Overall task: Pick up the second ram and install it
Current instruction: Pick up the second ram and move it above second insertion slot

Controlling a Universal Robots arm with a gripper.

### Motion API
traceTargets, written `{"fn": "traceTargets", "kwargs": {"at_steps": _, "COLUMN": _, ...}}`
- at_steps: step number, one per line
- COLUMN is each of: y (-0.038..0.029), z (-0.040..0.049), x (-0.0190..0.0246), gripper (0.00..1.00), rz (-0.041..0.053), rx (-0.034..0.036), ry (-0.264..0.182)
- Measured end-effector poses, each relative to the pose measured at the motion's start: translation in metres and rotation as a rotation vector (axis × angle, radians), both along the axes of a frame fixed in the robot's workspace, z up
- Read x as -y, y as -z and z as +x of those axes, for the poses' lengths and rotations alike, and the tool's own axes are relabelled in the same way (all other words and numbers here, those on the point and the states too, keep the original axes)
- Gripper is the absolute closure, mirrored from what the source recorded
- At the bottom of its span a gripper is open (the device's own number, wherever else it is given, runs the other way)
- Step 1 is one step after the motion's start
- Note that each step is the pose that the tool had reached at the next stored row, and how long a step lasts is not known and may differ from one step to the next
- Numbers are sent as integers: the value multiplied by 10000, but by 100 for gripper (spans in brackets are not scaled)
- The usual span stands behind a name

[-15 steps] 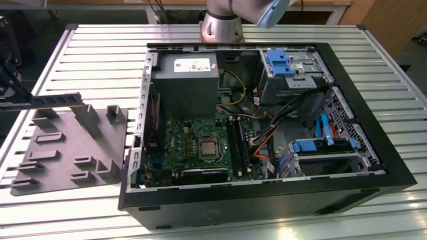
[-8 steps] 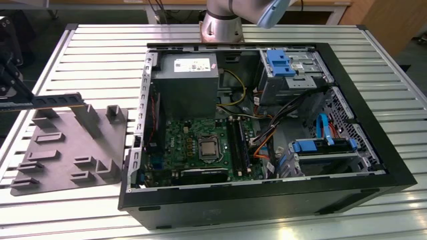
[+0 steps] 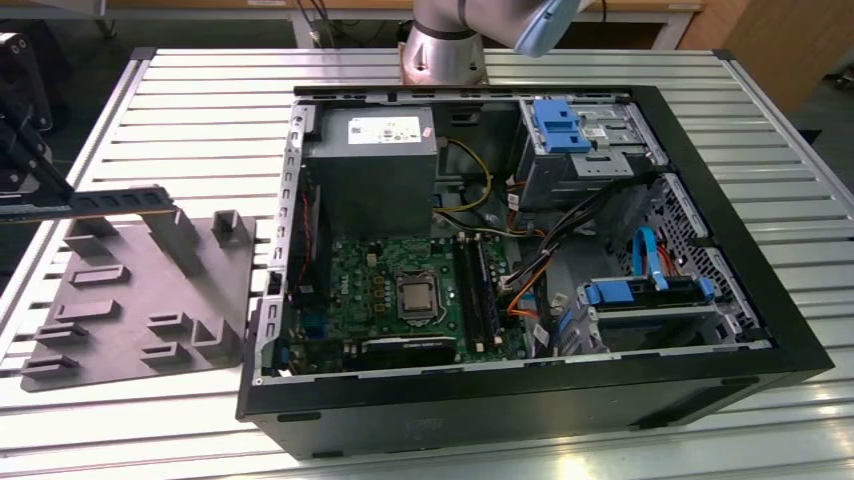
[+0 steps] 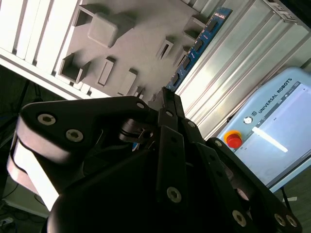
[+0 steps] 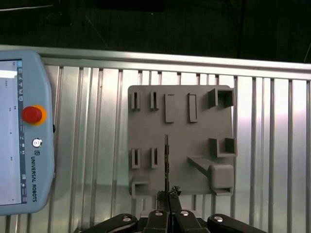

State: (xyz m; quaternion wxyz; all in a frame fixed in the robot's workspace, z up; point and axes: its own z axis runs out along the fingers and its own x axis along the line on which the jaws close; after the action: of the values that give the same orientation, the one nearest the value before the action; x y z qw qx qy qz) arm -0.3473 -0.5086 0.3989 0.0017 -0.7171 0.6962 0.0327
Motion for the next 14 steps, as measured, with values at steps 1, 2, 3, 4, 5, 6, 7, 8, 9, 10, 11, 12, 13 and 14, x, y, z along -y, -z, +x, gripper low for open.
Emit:
{"fn": "traceTargets", "kwargs": {"at_steps": 1, "y": 0, "z": 6, "x": 0, "gripper": 88, "rz": 0, "rx": -1, "ry": 0}}
{"fn": "traceTargets", "kwargs": {"at_steps": 2, "y": 0, "z": 12, "x": 0, "gripper": 88, "rz": 0, "rx": 0, "ry": 0}}
{"fn": "traceTargets", "kwargs": {"at_steps": 3, "y": 0, "z": 20, "x": 0, "gripper": 88, "rz": 0, "rx": -1, "ry": 0}}
{"fn": "traceTargets", "kwargs": {"at_steps": 4, "y": 0, "z": 26, "x": 0, "gripper": 88, "rz": 0, "rx": 0, "ry": 0}}
{"fn": "traceTargets", "kwargs": {"at_steps": 5, "y": 0, "z": 32, "x": 0, "gripper": 88, "rz": 0, "rx": 0, "ry": 0}}
{"fn": "traceTargets", "kwargs": {"at_steps": 6, "y": 0, "z": 37, "x": 0, "gripper": 88, "rz": 0, "rx": 0, "ry": 0}}
{"fn": "traceTargets", "kwargs": {"at_steps": 7, "y": 0, "z": 43, "x": 0, "gripper": 88, "rz": 0, "rx": 0, "ry": 0}}
{"fn": "traceTargets", "kwargs": {"at_steps": 8, "y": 0, "z": 49, "x": 0, "gripper": 88, "rz": 0, "rx": -1, "ry": 0}}
{"fn": "traceTargets", "kwargs": {"at_steps": 9, "y": 0, "z": 55, "x": 0, "gripper": 88, "rz": 0, "rx": 0, "ry": 0}}
{"fn": "traceTargets", "kwargs": {"at_steps": 10, "y": 0, "z": 61, "x": 0, "gripper": 88, "rz": 0, "rx": 0, "ry": 0}}
{"fn": "traceTargets", "kwargs": {"at_steps": 11, "y": 0, "z": 66, "x": 0, "gripper": 88, "rz": 0, "rx": -1, "ry": 0}}
{"fn": "traceTargets", "kwargs": {"at_steps": 12, "y": 0, "z": 71, "x": 0, "gripper": 88, "rz": 0, "rx": 0, "ry": 1}}
{"fn": "traceTargets", "kwargs": {"at_steps": 13, "y": 0, "z": 76, "x": 0, "gripper": 88, "rz": 0, "rx": 1, "ry": 0}}
{"fn": "traceTargets", "kwargs": {"at_steps": 14, "y": 0, "z": 81, "x": 0, "gripper": 88, "rz": 0, "rx": 0, "ry": 0}}
